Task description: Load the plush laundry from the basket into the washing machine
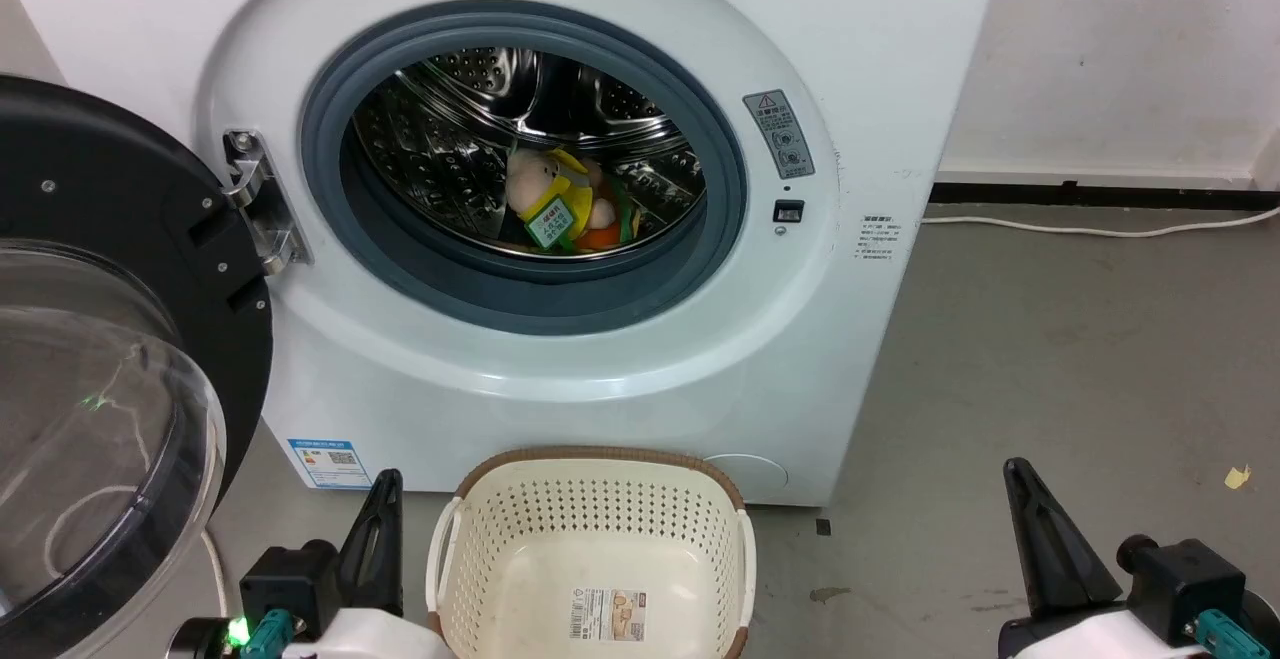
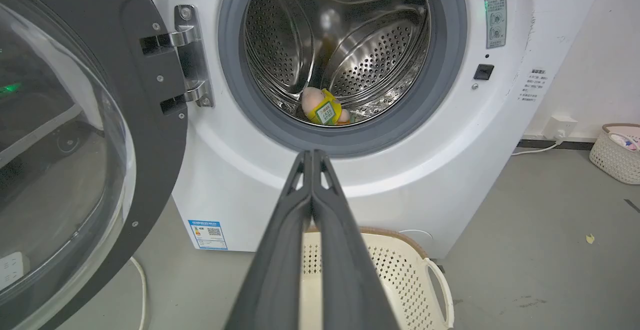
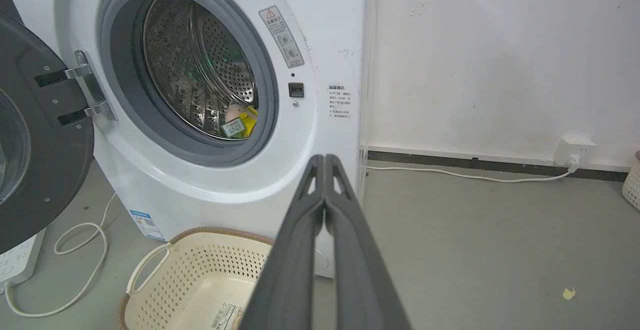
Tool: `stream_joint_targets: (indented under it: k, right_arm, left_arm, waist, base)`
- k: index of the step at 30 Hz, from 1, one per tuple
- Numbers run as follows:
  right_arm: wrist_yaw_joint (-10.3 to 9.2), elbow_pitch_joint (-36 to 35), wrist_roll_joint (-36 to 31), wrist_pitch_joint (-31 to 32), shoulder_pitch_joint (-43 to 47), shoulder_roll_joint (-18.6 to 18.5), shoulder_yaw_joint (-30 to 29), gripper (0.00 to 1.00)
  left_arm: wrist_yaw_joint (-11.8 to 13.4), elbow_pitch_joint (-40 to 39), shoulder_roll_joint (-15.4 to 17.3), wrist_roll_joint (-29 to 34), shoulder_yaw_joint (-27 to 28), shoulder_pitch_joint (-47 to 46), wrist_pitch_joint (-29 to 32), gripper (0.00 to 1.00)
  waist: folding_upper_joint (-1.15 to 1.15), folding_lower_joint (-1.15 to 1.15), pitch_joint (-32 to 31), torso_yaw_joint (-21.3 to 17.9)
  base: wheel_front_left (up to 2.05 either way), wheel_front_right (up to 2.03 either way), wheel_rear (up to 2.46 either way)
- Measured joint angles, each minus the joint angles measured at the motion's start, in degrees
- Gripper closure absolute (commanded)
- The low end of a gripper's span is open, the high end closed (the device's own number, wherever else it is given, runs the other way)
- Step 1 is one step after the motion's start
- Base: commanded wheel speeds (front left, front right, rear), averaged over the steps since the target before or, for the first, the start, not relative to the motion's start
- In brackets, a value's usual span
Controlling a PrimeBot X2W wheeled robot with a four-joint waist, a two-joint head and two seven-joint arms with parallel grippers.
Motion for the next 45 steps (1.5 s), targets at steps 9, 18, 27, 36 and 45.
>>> stream_joint_targets:
  k: [9, 18, 27, 36, 45]
  right_arm:
    - [0.00, 0.41, -1.00, 0.92, -0.66, 0.00, -0.01, 1.00]
    - [0.00, 0.86, -1.97, 2.11, -1.25, 0.00, -0.01, 1.00]
    - [0.00, 1.26, -2.78, 3.08, -2.31, 0.00, -0.01, 1.00]
    - [0.00, 1.82, -3.93, 4.13, -2.71, 0.00, 0.00, 1.00]
    - [0.00, 2.25, -4.90, 5.12, -3.74, 0.00, -0.01, 1.00]
  left_arm:
    - [-0.18, -0.31, -0.55, 1.60, 0.74, -0.58, 0.97, 1.00]
    - [-0.53, -0.57, -1.04, 3.18, 1.55, -0.69, 1.88, 1.00]
    - [-0.86, -0.87, -1.99, 4.76, 2.11, -0.91, 3.13, 1.00]
    - [-1.00, -1.14, -2.48, 6.42, 3.01, -1.68, 4.21, 1.00]
    - [-1.48, -1.42, -3.01, 7.78, 3.66, -1.79, 5.23, 1.00]
  waist:
    - [0.00, 0.00, 0.25, -0.07]
    - [0.00, 0.00, 0.50, -0.13]
    - [0.00, 0.00, 0.75, -0.20]
    - [0.00, -0.01, 1.01, -0.27]
    - [0.00, -0.01, 1.26, -0.33]
  base:
    - [0.00, 0.00, 0.00]
    - [0.00, 0.00, 0.00]
    - [0.00, 0.00, 0.00]
    - [0.00, 0.00, 0.00]
    - [0.00, 0.00, 0.00]
